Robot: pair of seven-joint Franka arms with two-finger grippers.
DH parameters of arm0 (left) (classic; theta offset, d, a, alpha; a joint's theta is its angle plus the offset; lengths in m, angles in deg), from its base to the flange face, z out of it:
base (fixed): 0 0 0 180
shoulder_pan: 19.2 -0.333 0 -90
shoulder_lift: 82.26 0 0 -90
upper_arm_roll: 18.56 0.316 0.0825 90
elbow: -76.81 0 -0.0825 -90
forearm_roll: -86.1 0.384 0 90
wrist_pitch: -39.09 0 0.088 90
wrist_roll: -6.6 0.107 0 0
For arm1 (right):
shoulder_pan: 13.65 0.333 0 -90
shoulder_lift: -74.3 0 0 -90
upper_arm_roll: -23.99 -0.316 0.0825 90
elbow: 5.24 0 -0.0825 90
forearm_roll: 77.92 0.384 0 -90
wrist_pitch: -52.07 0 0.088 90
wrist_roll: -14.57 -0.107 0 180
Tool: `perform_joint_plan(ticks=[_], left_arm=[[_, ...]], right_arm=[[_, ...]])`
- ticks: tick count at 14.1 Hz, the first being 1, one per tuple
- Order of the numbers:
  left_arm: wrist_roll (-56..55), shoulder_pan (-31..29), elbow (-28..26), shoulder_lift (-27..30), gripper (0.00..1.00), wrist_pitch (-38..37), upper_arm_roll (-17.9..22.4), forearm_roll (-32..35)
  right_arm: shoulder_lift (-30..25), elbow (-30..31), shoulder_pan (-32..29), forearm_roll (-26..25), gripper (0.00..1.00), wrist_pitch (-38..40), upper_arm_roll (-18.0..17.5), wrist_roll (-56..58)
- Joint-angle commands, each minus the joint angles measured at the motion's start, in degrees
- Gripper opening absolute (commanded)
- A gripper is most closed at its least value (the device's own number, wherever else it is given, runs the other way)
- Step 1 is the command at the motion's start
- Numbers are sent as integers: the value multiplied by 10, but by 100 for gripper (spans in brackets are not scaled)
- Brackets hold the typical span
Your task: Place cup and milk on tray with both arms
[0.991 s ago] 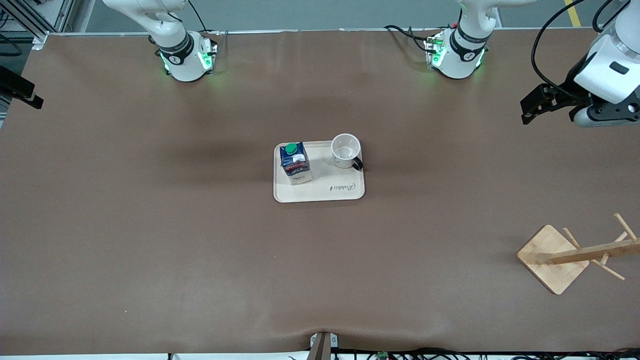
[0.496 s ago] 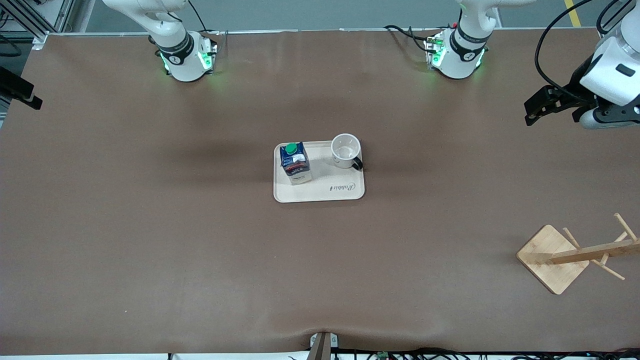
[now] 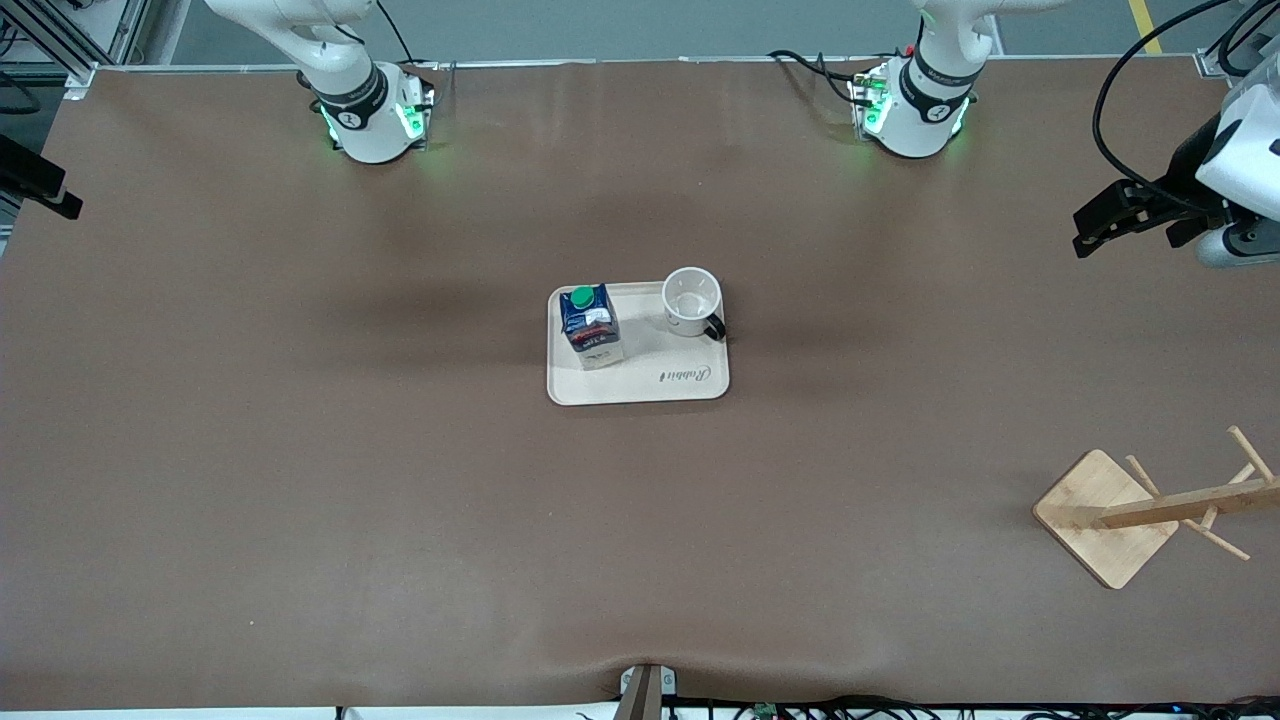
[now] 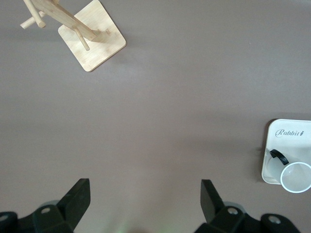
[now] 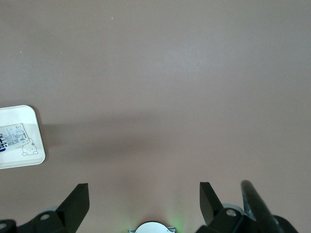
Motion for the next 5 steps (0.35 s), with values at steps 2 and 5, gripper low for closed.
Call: perform_joint_plan(ticks=[2,5], left_arm=[[3,-2,9,-2,100,-2,-1,-2],[3,-1,19,-3,100,-2,-1,-1]], right_arm=[[-3,0,-7,-7,100,-4,-5,-1],[-3,1,-7,-5,100,-4,-5,-1]])
